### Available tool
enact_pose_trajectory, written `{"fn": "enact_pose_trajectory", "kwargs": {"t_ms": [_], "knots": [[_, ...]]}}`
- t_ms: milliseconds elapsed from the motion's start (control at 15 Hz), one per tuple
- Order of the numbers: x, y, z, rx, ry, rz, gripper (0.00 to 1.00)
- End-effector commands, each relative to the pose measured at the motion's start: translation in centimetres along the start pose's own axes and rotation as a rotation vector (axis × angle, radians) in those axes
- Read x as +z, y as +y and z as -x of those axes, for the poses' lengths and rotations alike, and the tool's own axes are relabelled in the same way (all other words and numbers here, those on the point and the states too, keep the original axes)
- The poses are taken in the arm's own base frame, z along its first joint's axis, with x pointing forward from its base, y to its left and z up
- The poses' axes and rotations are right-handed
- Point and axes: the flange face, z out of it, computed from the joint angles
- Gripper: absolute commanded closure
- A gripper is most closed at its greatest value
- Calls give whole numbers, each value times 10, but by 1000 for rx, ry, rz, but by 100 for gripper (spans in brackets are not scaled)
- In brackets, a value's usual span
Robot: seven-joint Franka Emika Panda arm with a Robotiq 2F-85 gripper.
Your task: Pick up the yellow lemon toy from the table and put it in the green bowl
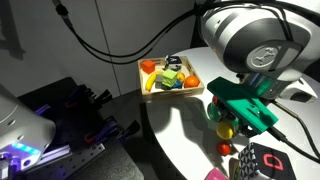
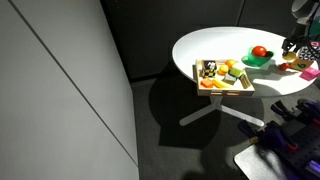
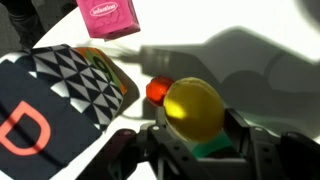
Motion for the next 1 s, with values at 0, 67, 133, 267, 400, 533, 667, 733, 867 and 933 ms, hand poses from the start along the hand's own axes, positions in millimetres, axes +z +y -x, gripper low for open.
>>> {"fn": "enact_pose_trajectory", "kwargs": {"t_ms": [0, 67, 133, 267, 400, 533, 667, 733, 867, 933], "knots": [[-22, -2, -18, 35, -2, 4, 65], [-26, -3, -25, 43, 1, 8, 65], [-29, -4, -30, 52, 3, 11, 65], [-35, -7, -41, 69, 5, 11, 65], [-39, -11, -54, 90, 7, 20, 65], [-39, -16, -66, 113, 9, 31, 65], [-35, -22, -78, 136, 5, 39, 65], [-32, -25, -86, 149, 1, 45, 65], [-28, -30, -99, 174, -2, 54, 65], [-27, -32, -104, 185, -1, 60, 65]]}}
